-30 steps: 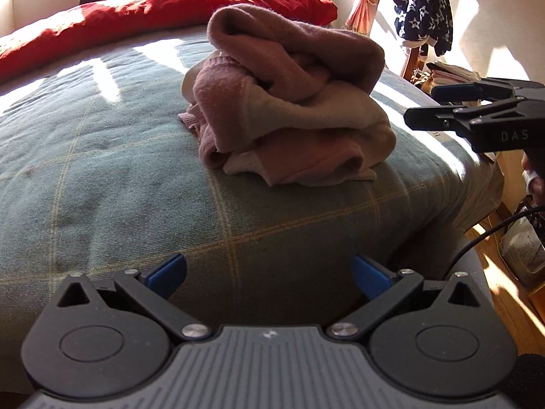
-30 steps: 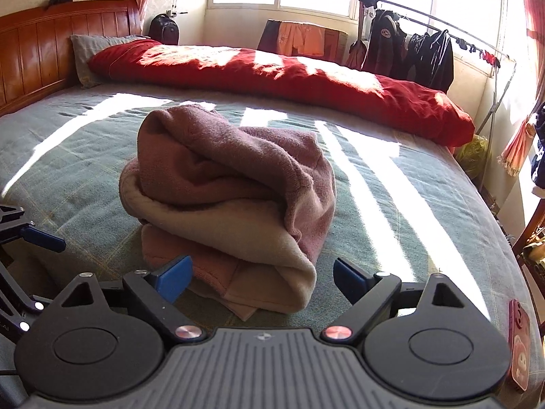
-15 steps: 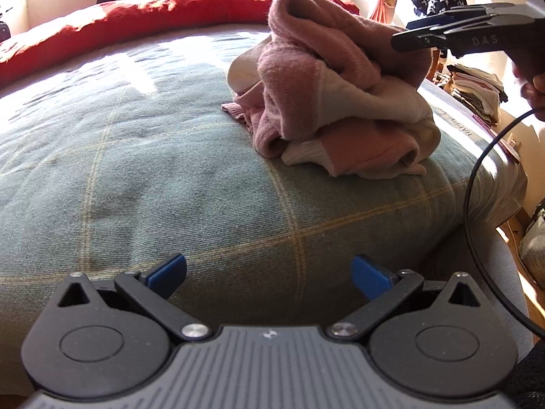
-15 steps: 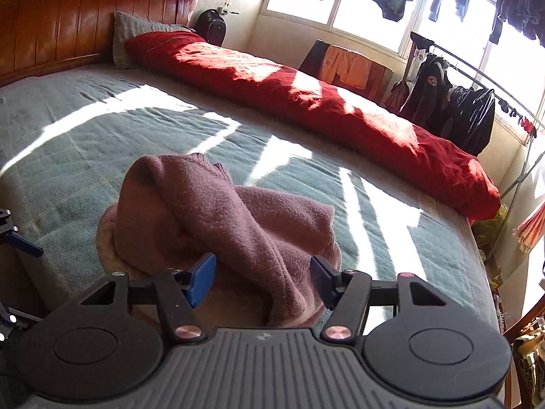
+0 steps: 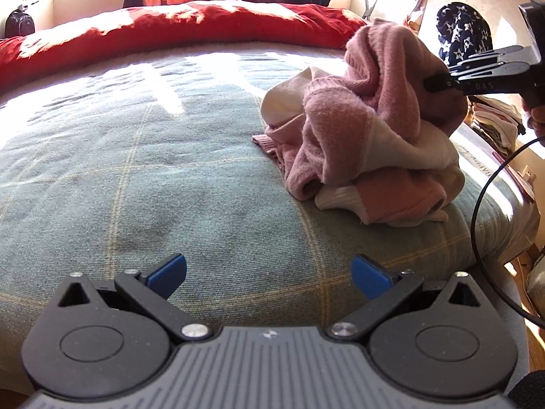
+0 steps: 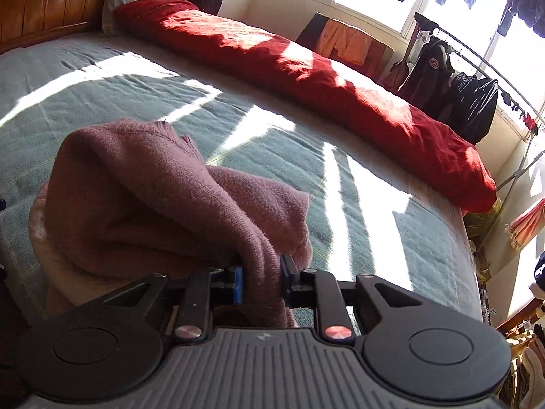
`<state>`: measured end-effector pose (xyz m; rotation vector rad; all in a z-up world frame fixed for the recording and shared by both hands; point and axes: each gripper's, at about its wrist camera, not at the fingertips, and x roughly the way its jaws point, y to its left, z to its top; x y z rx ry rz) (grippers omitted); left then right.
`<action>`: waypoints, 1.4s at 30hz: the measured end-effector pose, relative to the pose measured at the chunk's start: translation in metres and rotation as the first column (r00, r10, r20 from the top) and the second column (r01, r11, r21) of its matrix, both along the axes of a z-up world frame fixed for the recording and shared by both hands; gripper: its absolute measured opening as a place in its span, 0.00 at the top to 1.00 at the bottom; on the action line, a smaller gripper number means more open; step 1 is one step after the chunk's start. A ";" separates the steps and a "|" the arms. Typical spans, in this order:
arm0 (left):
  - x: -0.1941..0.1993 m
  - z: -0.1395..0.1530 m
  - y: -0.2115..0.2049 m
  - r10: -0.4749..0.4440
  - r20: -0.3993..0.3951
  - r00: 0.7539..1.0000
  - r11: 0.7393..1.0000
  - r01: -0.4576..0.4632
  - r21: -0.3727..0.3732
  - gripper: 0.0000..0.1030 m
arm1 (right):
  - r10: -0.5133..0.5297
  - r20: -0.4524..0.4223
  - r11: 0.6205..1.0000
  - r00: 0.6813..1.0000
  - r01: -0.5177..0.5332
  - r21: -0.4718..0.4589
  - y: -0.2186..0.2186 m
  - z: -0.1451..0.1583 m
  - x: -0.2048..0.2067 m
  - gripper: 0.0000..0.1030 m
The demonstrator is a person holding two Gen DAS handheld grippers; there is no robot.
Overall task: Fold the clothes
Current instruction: 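Move the right tool to the pink sweater pile and grasp its edge, then grasp the pink sweater with the left tool while the right tool holds it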
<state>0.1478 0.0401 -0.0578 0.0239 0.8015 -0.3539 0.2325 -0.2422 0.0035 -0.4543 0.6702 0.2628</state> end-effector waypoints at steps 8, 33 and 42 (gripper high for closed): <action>0.006 0.013 -0.016 -0.053 0.052 0.997 0.999 0.053 0.004 0.01 | -0.259 -0.071 0.966 0.963 0.256 -0.043 -0.074 -0.030 0.025 0.74; 0.042 0.037 -0.054 -0.270 0.146 0.952 0.955 0.284 -0.086 0.55 | -0.144 -0.057 0.972 0.988 0.152 0.180 -0.045 -0.012 -0.100 0.55; 0.049 0.032 -0.056 -0.244 0.160 0.957 0.958 0.264 -0.115 0.61 | -0.118 -0.081 0.972 0.990 0.132 0.196 -0.033 -0.019 -0.104 0.53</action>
